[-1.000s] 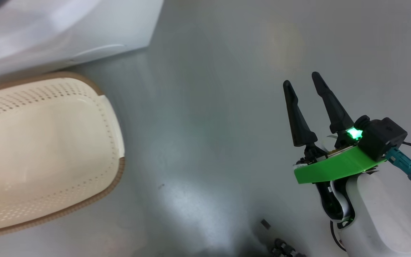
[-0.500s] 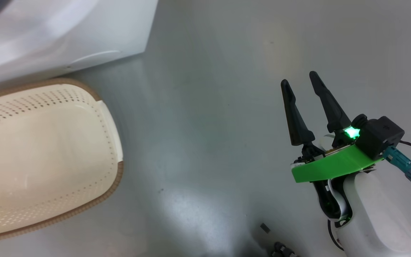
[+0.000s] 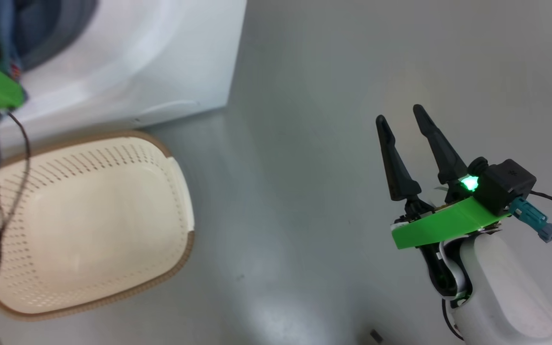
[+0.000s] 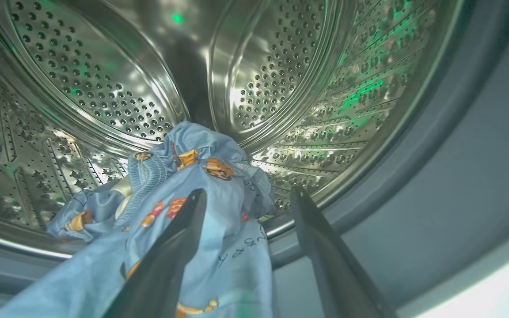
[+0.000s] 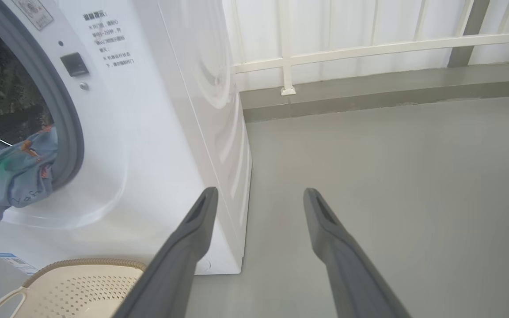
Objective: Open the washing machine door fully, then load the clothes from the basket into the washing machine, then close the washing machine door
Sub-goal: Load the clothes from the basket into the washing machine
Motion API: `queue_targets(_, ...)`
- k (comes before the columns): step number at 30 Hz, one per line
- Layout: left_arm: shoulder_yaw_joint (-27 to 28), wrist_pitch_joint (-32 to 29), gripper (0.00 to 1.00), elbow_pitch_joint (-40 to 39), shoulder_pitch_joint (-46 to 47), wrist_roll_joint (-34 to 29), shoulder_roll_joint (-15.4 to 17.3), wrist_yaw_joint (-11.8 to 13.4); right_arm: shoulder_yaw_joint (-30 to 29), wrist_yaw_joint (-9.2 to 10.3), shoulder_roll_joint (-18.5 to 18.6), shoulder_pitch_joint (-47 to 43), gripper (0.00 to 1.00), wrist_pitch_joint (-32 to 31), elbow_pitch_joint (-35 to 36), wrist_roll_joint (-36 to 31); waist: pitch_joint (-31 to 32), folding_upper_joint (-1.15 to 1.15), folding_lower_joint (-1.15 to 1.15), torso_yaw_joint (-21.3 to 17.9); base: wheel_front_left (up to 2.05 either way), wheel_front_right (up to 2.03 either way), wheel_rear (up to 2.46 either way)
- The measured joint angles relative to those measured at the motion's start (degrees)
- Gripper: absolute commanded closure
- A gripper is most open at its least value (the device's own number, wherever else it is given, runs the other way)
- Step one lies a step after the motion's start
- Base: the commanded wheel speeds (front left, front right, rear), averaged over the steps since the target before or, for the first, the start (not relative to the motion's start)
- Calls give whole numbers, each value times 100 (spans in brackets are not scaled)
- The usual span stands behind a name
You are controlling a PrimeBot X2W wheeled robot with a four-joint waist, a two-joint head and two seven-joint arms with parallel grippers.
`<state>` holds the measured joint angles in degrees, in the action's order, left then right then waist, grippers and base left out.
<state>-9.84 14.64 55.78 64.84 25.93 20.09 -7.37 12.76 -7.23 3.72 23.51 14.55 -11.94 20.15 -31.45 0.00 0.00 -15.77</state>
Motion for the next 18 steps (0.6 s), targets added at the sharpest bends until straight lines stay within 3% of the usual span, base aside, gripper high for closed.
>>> queue_targets(18, 289, -1, 0, -1640, -3019, 42, -592, -1, 52, 0, 490, -606, 0, 0, -413, 165, 1572, 0, -1, 599, 0, 0, 0)
